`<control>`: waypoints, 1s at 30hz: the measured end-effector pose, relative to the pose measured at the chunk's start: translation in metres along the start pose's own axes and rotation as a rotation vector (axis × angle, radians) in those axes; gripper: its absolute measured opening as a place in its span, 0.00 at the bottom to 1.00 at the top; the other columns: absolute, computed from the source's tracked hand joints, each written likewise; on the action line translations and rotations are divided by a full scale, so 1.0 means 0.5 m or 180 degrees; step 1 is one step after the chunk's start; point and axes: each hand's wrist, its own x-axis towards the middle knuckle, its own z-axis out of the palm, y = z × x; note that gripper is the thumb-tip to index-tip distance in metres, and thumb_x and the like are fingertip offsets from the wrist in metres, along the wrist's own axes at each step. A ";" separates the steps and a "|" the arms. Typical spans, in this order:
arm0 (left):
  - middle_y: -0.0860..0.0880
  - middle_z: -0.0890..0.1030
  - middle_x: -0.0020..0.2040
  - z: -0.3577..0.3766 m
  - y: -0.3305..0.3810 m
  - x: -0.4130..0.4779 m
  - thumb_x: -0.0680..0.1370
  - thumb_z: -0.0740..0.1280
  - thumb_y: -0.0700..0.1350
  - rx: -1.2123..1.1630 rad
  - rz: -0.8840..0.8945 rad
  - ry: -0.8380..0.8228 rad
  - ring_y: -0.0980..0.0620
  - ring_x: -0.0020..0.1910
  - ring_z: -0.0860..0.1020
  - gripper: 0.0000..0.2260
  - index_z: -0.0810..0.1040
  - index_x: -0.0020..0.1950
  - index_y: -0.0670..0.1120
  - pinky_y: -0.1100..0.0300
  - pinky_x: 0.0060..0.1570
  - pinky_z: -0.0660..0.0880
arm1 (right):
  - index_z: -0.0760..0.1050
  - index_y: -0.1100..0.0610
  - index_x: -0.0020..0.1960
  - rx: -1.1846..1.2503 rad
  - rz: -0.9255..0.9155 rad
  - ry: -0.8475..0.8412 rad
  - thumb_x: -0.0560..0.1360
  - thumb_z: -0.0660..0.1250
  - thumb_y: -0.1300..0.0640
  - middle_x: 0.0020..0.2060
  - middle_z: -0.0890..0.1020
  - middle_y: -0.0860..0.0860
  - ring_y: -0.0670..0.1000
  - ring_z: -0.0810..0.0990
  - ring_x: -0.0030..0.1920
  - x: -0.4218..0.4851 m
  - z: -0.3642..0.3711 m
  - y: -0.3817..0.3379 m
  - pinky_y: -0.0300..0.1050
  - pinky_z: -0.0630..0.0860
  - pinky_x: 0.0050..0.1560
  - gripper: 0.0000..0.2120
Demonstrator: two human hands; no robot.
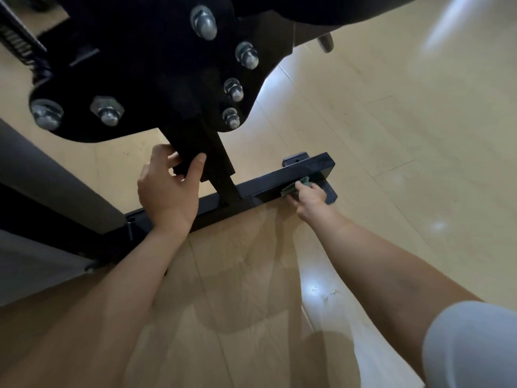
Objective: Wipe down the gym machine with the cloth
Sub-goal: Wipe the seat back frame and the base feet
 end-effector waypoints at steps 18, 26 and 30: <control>0.55 0.79 0.62 -0.039 -0.037 0.010 0.78 0.71 0.47 0.0231 0.0196 -0.0969 0.54 0.61 0.76 0.25 0.68 0.74 0.54 0.49 0.60 0.78 | 0.74 0.66 0.64 -0.0155 0.1006 -0.0559 0.77 0.70 0.68 0.52 0.78 0.61 0.59 0.80 0.46 -0.210 0.144 0.185 0.48 0.83 0.31 0.16; 0.55 0.77 0.70 -0.129 -0.056 -0.001 0.80 0.70 0.45 0.0793 0.0697 -0.1533 0.50 0.69 0.74 0.29 0.65 0.79 0.56 0.55 0.66 0.71 | 0.71 0.65 0.65 -0.0315 0.1282 -0.1127 0.80 0.68 0.63 0.61 0.78 0.63 0.60 0.82 0.55 -0.277 0.191 0.251 0.52 0.85 0.45 0.15; 0.58 0.83 0.59 -0.215 -0.069 0.002 0.79 0.70 0.44 0.0890 0.1013 -0.1312 0.52 0.62 0.78 0.21 0.74 0.72 0.54 0.56 0.60 0.73 | 0.70 0.65 0.66 -0.0242 0.1398 -0.1195 0.81 0.65 0.63 0.61 0.77 0.63 0.59 0.81 0.56 -0.300 0.207 0.272 0.53 0.83 0.50 0.15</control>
